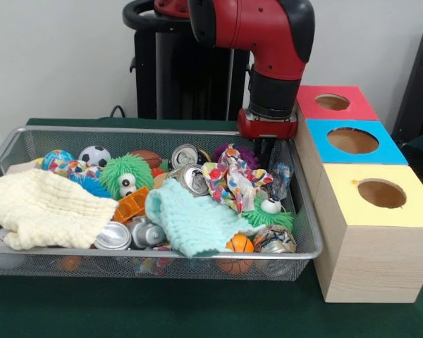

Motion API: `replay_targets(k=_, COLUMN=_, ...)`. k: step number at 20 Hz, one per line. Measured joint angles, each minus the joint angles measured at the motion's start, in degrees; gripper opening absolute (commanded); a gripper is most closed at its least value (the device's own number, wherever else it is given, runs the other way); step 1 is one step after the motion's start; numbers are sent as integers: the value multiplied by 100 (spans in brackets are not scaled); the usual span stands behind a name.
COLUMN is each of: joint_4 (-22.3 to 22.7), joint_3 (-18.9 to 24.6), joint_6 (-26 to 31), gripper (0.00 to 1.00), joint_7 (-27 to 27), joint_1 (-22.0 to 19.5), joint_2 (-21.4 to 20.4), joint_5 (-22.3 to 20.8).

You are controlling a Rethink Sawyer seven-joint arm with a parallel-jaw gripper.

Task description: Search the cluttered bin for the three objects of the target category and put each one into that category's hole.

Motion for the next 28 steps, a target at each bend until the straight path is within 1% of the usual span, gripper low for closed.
replay_targets(k=5, joint_4=18, joint_3=-1, joint_6=-2, gripper=0, joint_7=0, joint_1=0, joint_2=-20, joint_5=0)
replay_targets(k=9, joint_4=152, joint_3=-2, joint_6=2, gripper=0, joint_7=0, joint_1=2, joint_2=-121, joint_5=-2)
replay_targets(k=16, joint_4=422, joint_3=-3, joint_6=20, gripper=0, joint_7=0, joint_1=-1, joint_2=-454, joint_5=-2)
replay_targets(k=22, joint_4=543, joint_3=-1, joint_6=117, gripper=0, joint_7=0, joint_1=-34, joint_2=-649, joint_5=-2)
replay_targets(k=28, joint_4=694, joint_3=26, joint_6=125, gripper=0, joint_7=0, joint_1=-176, joint_2=-814, joint_5=-1)
